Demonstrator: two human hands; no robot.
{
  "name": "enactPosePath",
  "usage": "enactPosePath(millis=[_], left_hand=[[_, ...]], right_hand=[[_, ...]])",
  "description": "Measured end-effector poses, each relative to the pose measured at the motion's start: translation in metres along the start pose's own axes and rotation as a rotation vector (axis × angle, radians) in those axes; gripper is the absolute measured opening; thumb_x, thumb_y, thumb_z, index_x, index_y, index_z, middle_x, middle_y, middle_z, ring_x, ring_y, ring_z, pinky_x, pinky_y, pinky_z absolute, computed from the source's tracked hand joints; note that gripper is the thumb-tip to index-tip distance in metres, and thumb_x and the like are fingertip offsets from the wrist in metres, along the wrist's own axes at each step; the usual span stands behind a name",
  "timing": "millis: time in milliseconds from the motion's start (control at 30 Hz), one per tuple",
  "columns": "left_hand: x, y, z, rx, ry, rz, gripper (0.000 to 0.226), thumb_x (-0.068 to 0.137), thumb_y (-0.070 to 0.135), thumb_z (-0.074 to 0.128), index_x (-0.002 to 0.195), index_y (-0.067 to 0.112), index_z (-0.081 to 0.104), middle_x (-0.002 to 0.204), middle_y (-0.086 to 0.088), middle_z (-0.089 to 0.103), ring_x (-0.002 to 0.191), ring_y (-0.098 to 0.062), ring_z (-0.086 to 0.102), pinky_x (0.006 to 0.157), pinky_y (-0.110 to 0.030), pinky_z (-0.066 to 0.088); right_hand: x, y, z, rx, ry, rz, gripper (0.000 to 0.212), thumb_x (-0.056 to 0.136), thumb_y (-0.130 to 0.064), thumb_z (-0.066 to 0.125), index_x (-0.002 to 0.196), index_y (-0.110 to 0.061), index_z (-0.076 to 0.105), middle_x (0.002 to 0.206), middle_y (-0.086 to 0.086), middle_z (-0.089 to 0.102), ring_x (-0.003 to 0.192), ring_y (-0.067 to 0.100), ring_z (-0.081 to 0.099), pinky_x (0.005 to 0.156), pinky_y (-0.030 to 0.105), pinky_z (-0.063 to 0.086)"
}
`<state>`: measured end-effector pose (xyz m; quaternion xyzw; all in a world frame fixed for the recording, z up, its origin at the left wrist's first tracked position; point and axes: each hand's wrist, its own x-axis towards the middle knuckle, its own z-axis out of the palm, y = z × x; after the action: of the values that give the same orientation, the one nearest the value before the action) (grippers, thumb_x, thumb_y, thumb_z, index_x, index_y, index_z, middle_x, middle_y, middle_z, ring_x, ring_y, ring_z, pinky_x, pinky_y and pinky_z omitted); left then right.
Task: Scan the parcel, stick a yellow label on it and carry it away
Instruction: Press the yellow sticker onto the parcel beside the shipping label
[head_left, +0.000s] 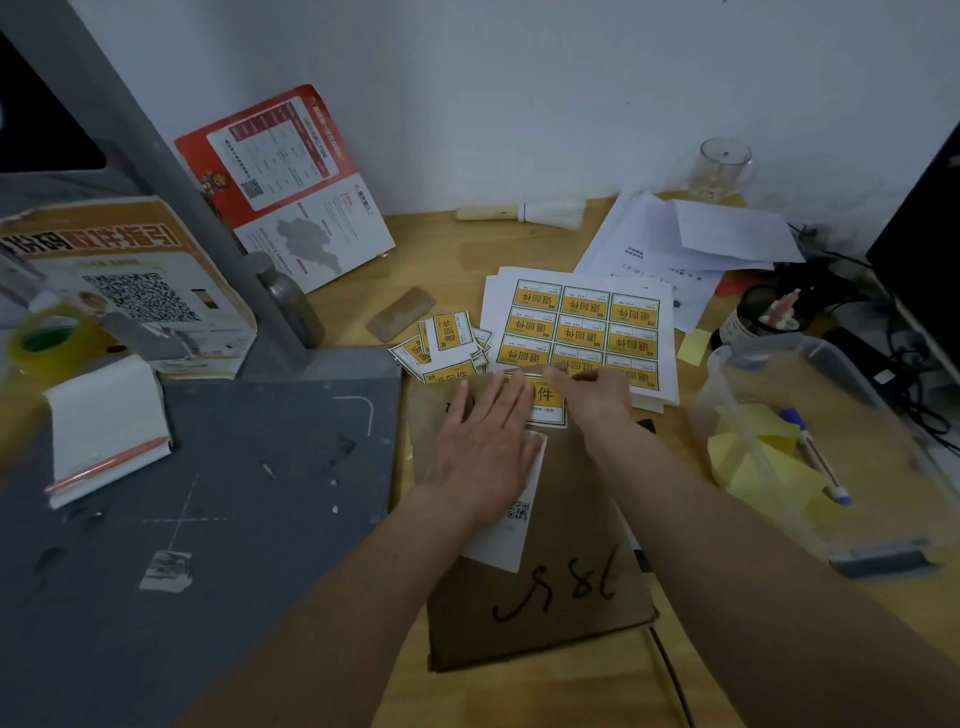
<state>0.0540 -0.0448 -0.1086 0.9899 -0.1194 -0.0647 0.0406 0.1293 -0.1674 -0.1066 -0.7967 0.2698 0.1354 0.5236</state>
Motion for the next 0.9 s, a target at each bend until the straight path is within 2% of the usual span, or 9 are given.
enactPosePath(millis=[100, 233, 433, 500, 600, 667, 733, 800, 900], left_hand=[[0.003, -0.003, -0.001, -0.007, -0.021, -0.062, 0.072, 0.093, 0.058, 0.010, 0.151, 0.018, -0.004, 0.161, 0.000, -0.009, 0.147, -0.015, -0.015, 0.120, -0.046, -0.005], [0.009, -0.009, -0.006, -0.028, -0.104, -0.124, 0.095, 0.082, 0.075, 0.021, 0.151, 0.017, -0.008, 0.161, 0.001, -0.011, 0.147, -0.015, -0.014, 0.120, -0.046, -0.005], [0.022, -0.018, -0.014, -0.077, -0.163, -0.165, 0.114, 0.067, 0.085, 0.038, 0.152, 0.021, -0.001, 0.162, 0.002, 0.004, 0.149, -0.020, -0.004, 0.119, -0.049, -0.003], [0.023, -0.019, -0.014, -0.066, -0.172, -0.188, 0.118, 0.064, 0.088, 0.036, 0.152, 0.020, -0.002, 0.162, -0.001, 0.002, 0.149, -0.022, -0.007, 0.119, -0.050, -0.003], [0.016, -0.015, -0.013, -0.005, -0.187, -0.225, 0.117, 0.069, 0.087, 0.026, 0.150, 0.012, -0.013, 0.161, -0.007, -0.013, 0.147, -0.024, -0.018, 0.119, -0.049, -0.006], [0.008, -0.007, -0.011, 0.026, -0.148, -0.178, 0.103, 0.079, 0.079, 0.018, 0.149, 0.012, -0.016, 0.160, -0.007, -0.018, 0.145, -0.023, -0.022, 0.119, -0.048, -0.007], [0.000, 0.001, -0.009, 0.043, -0.104, -0.070, 0.082, 0.090, 0.064, 0.015, 0.148, 0.014, -0.016, 0.160, -0.005, -0.018, 0.145, -0.020, -0.021, 0.119, -0.047, -0.006], [-0.007, 0.005, -0.008, 0.061, -0.101, -0.007, 0.070, 0.096, 0.050, 0.016, 0.148, 0.015, -0.016, 0.160, -0.004, -0.017, 0.145, -0.018, -0.021, 0.120, -0.046, -0.004], [-0.014, 0.003, -0.008, 0.102, -0.122, -0.038, 0.070, 0.096, 0.046, 0.016, 0.148, 0.012, -0.016, 0.159, -0.008, -0.018, 0.146, -0.021, -0.020, 0.120, -0.046, -0.003]], right_hand=[[0.001, -0.003, 0.003, 0.038, 0.042, 0.035, 0.044, 0.079, -0.047, 0.068, 0.101, -0.008, 0.063, 0.081, 0.004, 0.061, 0.071, 0.021, 0.054, 0.069, 0.034, 0.044], [-0.002, 0.004, 0.003, 0.028, 0.031, 0.020, 0.043, 0.081, -0.044, 0.065, 0.105, -0.008, 0.063, 0.097, 0.008, 0.066, 0.084, 0.024, 0.057, 0.072, 0.036, 0.045], [-0.015, 0.026, -0.009, 0.005, -0.071, -0.080, 0.048, 0.081, -0.034, 0.070, 0.120, -0.010, 0.057, 0.116, 0.006, 0.062, 0.098, 0.020, 0.054, 0.077, 0.032, 0.040], [-0.020, 0.033, -0.015, -0.001, -0.116, -0.065, 0.054, 0.080, -0.035, 0.072, 0.125, -0.011, 0.053, 0.121, 0.007, 0.060, 0.103, 0.021, 0.055, 0.081, 0.035, 0.045], [-0.024, 0.037, -0.026, 0.047, -0.188, -0.036, 0.064, 0.076, -0.034, 0.075, 0.129, -0.011, 0.048, 0.129, 0.011, 0.056, 0.112, 0.028, 0.056, 0.095, 0.045, 0.049], [-0.030, 0.034, -0.026, -0.138, -0.088, -0.168, 0.065, 0.079, -0.032, 0.074, 0.133, -0.013, 0.044, 0.137, 0.010, 0.048, 0.121, 0.027, 0.049, 0.098, 0.043, 0.046], [-0.045, 0.030, -0.021, -0.509, 0.112, -0.517, 0.062, 0.085, -0.027, 0.065, 0.139, -0.015, 0.038, 0.147, 0.007, 0.037, 0.136, 0.024, 0.034, 0.107, 0.046, 0.039], [-0.058, 0.033, -0.010, -0.717, 0.023, -0.829, 0.055, 0.095, -0.028, 0.045, 0.147, -0.017, 0.029, 0.156, 0.005, 0.028, 0.146, 0.020, 0.020, 0.119, 0.043, 0.021], [-0.067, 0.046, -0.006, -0.924, -0.150, -0.889, 0.068, 0.094, -0.047, 0.004, 0.152, -0.013, 0.014, 0.162, 0.007, 0.012, 0.149, 0.017, 0.004, 0.118, 0.030, -0.007]])
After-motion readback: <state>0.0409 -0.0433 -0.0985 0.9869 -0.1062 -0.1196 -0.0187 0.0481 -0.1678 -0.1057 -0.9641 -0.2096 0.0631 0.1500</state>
